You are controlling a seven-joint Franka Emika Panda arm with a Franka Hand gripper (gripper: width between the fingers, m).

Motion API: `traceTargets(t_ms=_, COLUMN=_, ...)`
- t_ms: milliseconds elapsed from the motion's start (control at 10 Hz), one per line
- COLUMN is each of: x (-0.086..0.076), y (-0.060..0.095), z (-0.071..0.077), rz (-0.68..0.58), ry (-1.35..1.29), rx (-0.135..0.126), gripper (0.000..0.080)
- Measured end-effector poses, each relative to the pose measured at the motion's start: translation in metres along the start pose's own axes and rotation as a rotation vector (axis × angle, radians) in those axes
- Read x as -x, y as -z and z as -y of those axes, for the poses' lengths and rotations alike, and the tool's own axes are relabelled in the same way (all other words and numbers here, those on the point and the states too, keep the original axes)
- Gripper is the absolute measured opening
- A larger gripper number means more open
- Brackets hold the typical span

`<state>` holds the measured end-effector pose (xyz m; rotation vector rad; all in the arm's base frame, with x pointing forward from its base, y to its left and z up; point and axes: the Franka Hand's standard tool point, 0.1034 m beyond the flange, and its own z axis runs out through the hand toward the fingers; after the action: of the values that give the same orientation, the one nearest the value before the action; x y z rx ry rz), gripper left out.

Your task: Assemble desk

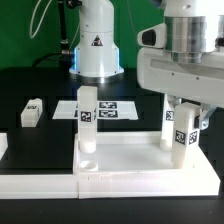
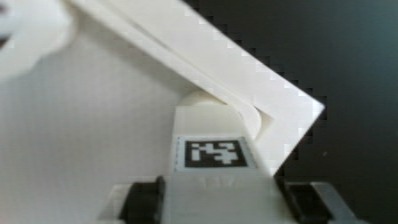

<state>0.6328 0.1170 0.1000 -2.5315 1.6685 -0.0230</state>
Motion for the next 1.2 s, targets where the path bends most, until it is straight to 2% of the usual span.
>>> traceTargets(t_ms=200, x=-0.0020, y=0.0011, z=0.0060, rz=0.054, ry=-0.383, rx=-0.023, gripper=0.0290)
traceTargets(t_ms=300, x=-0.0029, y=-0.0008, z=0.0063, rz=0.066, ry=-0.549, rx=-0.048, gripper=0.0290)
traceTargets(t_ms=600, x=-0.0008, y=-0.0023, z=0.0058, rz=0.067, ry=-0.580, rx=-0.043, gripper=0.0291)
traceTargets(t_ms=700, x=-0.0012, y=-0.0031, z=0.0058, rz=0.061, ry=-0.443, rx=-0.048, gripper=0.0458)
traceTargets(t_ms=800, x=-0.0019, y=-0.0040, z=0.0056, rz=0.056, ry=-0.276, rx=-0.053, gripper=0.0458)
traceTargets(t_ms=900, x=-0.0060, y=-0.0027, z=0.0062, rz=0.050, ry=-0.086, rx=-0.062, gripper=0.0609)
traceTargets(t_ms=1000, x=-0.0059, y=-0.0030, z=0.0061, rz=0.047, ry=0.133, rx=-0.068, gripper=0.0637)
traceTargets(t_ms=1100, x=-0.0026, y=-0.0030, z=0.0070, rz=0.026, ry=0.136, rx=-0.091, gripper=0.0637)
traceTargets(t_ms=1200, x=-0.0022, y=-0.0041, z=0.0052, rz=0.022, ry=0.252, rx=-0.088, gripper=0.0647)
